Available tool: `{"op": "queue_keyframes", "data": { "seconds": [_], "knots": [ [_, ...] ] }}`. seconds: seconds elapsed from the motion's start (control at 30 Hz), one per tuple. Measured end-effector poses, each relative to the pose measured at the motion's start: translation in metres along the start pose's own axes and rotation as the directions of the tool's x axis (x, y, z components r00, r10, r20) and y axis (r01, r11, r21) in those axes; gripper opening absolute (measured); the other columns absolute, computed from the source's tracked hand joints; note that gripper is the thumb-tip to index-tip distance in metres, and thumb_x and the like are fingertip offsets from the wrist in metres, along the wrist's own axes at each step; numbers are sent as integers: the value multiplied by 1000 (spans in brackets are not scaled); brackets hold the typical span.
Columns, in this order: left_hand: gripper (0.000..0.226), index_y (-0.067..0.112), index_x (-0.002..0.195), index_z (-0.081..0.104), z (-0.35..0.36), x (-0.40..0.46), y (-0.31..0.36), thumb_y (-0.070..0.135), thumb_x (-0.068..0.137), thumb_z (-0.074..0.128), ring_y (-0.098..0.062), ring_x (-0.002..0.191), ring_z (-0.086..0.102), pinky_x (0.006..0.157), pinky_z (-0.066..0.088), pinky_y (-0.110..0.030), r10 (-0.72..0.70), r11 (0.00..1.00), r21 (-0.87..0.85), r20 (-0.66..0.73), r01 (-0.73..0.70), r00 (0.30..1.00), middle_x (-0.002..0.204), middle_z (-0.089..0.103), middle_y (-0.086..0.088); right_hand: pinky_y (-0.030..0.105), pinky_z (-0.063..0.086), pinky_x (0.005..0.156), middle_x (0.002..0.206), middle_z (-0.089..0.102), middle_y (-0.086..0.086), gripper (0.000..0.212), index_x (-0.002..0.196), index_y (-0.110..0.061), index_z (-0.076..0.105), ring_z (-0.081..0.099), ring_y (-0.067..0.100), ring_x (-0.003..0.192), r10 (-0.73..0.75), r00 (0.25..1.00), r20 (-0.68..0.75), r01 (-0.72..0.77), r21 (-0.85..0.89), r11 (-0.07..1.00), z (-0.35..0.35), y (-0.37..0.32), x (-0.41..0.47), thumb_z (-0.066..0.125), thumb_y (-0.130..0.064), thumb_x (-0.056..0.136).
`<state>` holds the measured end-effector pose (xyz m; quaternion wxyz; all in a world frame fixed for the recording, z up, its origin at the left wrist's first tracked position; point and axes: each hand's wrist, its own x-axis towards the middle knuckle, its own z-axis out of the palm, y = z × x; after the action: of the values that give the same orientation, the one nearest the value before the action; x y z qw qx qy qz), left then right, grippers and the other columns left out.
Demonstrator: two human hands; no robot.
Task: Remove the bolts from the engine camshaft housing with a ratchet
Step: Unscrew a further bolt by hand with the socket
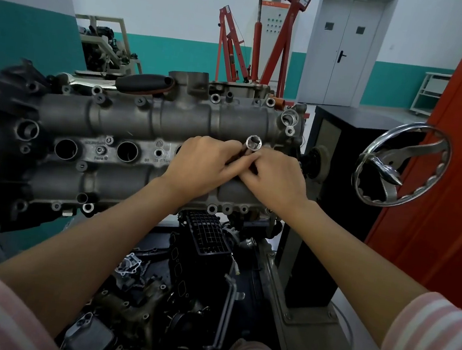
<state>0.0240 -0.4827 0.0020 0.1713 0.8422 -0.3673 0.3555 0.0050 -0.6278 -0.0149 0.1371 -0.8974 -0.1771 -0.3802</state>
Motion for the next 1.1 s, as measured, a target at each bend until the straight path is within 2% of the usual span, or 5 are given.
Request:
{"op": "queue_keyframes", "data": {
  "seconds": [0.37,0.63,0.83,1.0,1.1],
  "knots": [
    [30,18,77,40,-2,0,3,43,91,34,-18,44,44,44,30,-26,24,999,-39,-18,-24,1000,55,43,8,32,46,57,81,63,-1,39,101,-11,51,60,18,69,42,998,41,-42,0,999,0,1,4,42,-46,85],
    [64,6,76,61,0,1,1,59,87,28,-22,53,53,50,38,-34,-27,1000,8,29,27,999,56,57,-5,24,30,52,68,64,3,15,77,-9,64,59,23,61,-17,997,-70,18,15,1000,-1,-3,-1,61,-22,83],
    [57,6,84,53,-1,1,3,55,83,22,-22,52,51,48,38,-32,-33,999,11,11,33,999,58,53,0,30,42,53,74,52,-6,29,93,-11,50,57,17,65,31,999,39,-30,-26,999,0,1,3,45,-39,87],
    [39,14,76,41,-1,1,3,47,91,31,-24,49,49,47,33,-29,1,1000,5,12,-1,1000,56,45,5,28,35,51,77,59,-3,33,94,-12,51,56,15,66,42,998,42,-40,-34,999,2,3,4,44,-44,86],
    [50,4,75,56,1,1,1,46,91,34,-27,49,53,47,35,-32,-23,999,26,19,22,1000,52,53,-4,27,30,53,77,61,-2,34,89,-17,58,57,15,71,48,997,60,-44,-67,997,1,3,4,45,-47,86]
  ]
}}
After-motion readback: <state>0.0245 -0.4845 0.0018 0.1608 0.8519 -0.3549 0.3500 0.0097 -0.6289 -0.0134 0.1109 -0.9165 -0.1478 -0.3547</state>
